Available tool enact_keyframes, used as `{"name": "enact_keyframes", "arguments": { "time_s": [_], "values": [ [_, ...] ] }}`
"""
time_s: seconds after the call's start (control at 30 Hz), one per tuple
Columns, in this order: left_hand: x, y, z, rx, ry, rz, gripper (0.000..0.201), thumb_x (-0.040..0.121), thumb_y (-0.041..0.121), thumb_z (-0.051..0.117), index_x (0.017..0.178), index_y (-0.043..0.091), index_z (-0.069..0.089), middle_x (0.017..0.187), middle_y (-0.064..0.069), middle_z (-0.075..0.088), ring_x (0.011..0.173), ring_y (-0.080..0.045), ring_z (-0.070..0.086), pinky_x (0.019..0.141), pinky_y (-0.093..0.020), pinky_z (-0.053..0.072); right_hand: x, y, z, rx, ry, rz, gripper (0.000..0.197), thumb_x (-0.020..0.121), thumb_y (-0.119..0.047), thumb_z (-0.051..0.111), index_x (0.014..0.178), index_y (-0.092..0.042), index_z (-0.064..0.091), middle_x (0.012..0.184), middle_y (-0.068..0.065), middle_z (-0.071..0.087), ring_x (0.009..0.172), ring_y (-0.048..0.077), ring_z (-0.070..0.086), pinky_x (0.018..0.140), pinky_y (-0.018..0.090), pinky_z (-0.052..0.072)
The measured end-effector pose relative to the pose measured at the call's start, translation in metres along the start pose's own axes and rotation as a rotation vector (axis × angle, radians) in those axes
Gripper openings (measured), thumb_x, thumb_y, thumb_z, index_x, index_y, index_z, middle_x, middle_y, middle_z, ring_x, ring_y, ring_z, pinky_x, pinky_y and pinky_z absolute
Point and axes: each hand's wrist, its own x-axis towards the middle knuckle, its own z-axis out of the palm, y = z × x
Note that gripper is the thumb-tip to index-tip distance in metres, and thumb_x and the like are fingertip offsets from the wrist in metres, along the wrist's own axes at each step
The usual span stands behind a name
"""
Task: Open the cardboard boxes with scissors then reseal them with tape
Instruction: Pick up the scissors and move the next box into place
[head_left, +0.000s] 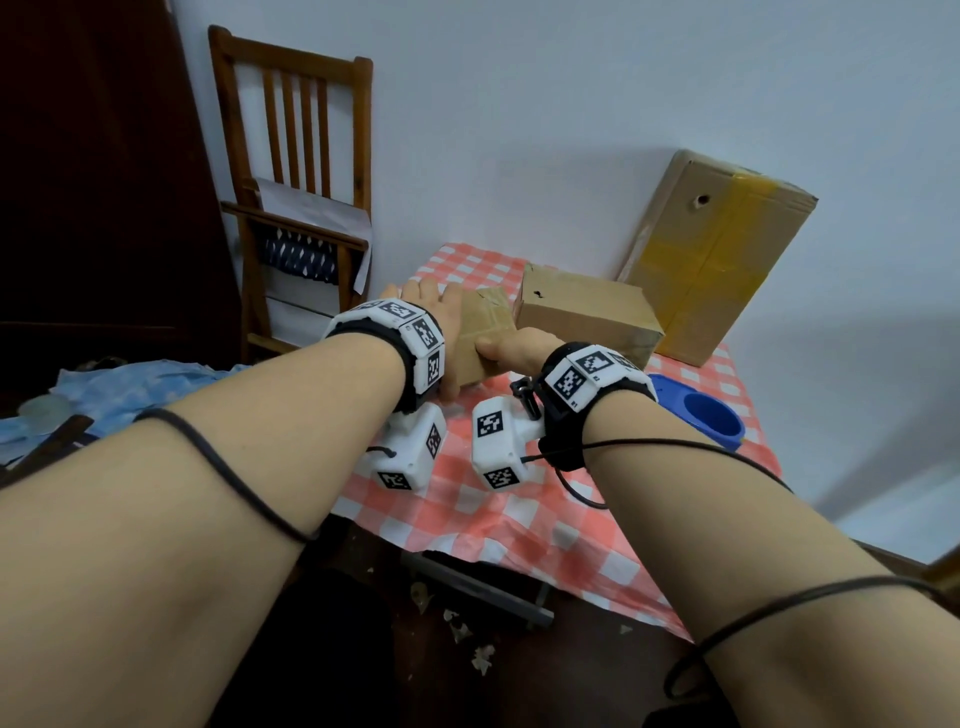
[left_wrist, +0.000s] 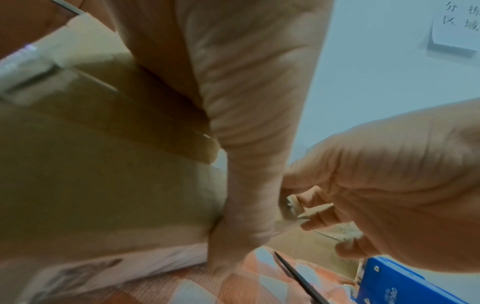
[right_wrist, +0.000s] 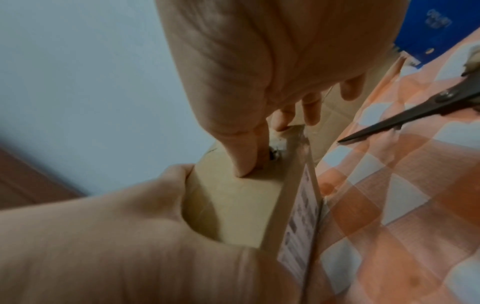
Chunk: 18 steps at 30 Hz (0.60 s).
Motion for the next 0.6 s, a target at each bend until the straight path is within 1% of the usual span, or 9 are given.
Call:
{"name": "enact_keyframes", "arguments": {
  "time_s": [0.03, 0.07, 0.13, 0.2, 0.23, 0.3, 0.4, 0.53, 0.6],
  "values": [
    [0.001, 0.000, 0.000, -0.006, 0.001, 0.000, 0.121, 0.045, 0.060, 0.084, 0.140, 0.015, 0.023, 0.131, -0.011, 0.040, 0.122, -0.030, 0.041, 0.098, -0.042, 0.034, 0.001, 0.003, -0.001, 0.011, 0.018, -0.004, 0.048, 0.098, -0.036, 0.047, 0.133, -0.003, 0.049, 0.132, 0.012, 0.053, 0.121, 0.027, 0.050, 0.099, 0.033, 0.042],
    [0.001, 0.000, 0.001, -0.009, 0.005, -0.001, 0.121, 0.045, 0.060, 0.084, 0.140, 0.015, 0.024, 0.131, -0.010, 0.040, 0.122, -0.030, 0.041, 0.098, -0.042, 0.034, 0.004, 0.008, -0.001, 0.063, 0.032, -0.033, 0.044, 0.095, -0.035, 0.053, 0.126, -0.004, 0.056, 0.120, 0.010, 0.060, 0.108, 0.022, 0.055, 0.089, 0.031, 0.047],
    [0.001, 0.000, 0.000, -0.013, 0.012, -0.001, 0.122, 0.044, 0.060, 0.084, 0.140, 0.016, 0.024, 0.131, -0.011, 0.041, 0.122, -0.030, 0.042, 0.098, -0.042, 0.034, 0.003, 0.022, -0.008, 0.248, 0.045, -0.058, 0.022, 0.090, -0.024, 0.062, 0.100, -0.004, 0.067, 0.088, 0.003, 0.064, 0.076, 0.012, 0.056, 0.069, 0.025, 0.046],
    [0.000, 0.000, 0.000, -0.028, 0.001, -0.003, 0.119, 0.045, 0.058, 0.085, 0.139, 0.016, 0.024, 0.130, -0.011, 0.041, 0.121, -0.030, 0.042, 0.098, -0.043, 0.035, 0.001, 0.043, -0.019, 0.385, 0.123, -0.007, 0.013, 0.087, -0.013, 0.061, 0.076, -0.007, 0.063, 0.076, 0.005, 0.061, 0.064, 0.015, 0.055, 0.066, 0.030, 0.046],
    [0.000, 0.000, -0.001, -0.029, -0.005, -0.001, 0.118, 0.045, 0.057, 0.085, 0.138, 0.016, 0.025, 0.130, -0.011, 0.041, 0.121, -0.030, 0.042, 0.097, -0.043, 0.036, -0.001, 0.053, -0.024, 0.340, 0.158, 0.031, 0.016, 0.086, -0.012, 0.061, 0.071, -0.008, 0.060, 0.075, 0.007, 0.059, 0.062, 0.018, 0.056, 0.063, 0.031, 0.047],
    [-0.002, 0.002, -0.003, -0.019, -0.001, -0.004, 0.115, 0.044, 0.057, 0.085, 0.135, 0.015, 0.027, 0.126, -0.011, 0.042, 0.118, -0.030, 0.043, 0.096, -0.044, 0.037, -0.004, 0.073, -0.026, -0.003, 0.150, 0.102, 0.020, 0.083, -0.021, 0.066, 0.071, -0.008, 0.054, 0.073, 0.007, 0.057, 0.065, 0.022, 0.056, 0.057, 0.028, 0.046],
    [-0.006, 0.005, -0.001, 0.004, 0.026, -0.007, 0.110, 0.043, 0.055, 0.084, 0.130, 0.015, 0.030, 0.122, -0.011, 0.042, 0.114, -0.030, 0.046, 0.093, -0.043, 0.040, -0.008, 0.096, -0.014, -0.493, 0.030, 0.195, 0.034, 0.071, -0.035, 0.075, 0.074, -0.012, 0.050, 0.079, 0.007, 0.060, 0.076, 0.023, 0.060, 0.067, 0.030, 0.050],
    [-0.010, 0.007, 0.001, 0.012, 0.031, 0.002, 0.111, 0.045, 0.055, 0.084, 0.131, 0.015, 0.027, 0.123, -0.012, 0.041, 0.113, -0.031, 0.044, 0.094, -0.044, 0.040, -0.008, 0.107, -0.006, -0.535, 0.045, 0.160, 0.031, 0.085, -0.014, 0.066, 0.068, -0.012, 0.041, 0.071, 0.004, 0.048, 0.079, 0.023, 0.053, 0.070, 0.029, 0.044],
    [-0.011, 0.006, 0.001, 0.011, 0.024, 0.011, 0.118, 0.043, 0.056, 0.085, 0.135, 0.015, 0.024, 0.124, -0.012, 0.040, 0.115, -0.031, 0.043, 0.095, -0.044, 0.038, -0.008, 0.112, -0.006, -0.496, 0.048, 0.160, 0.023, 0.084, -0.014, 0.067, 0.076, -0.010, 0.046, 0.072, 0.003, 0.047, 0.083, 0.024, 0.054, 0.072, 0.030, 0.046]
  ]
}}
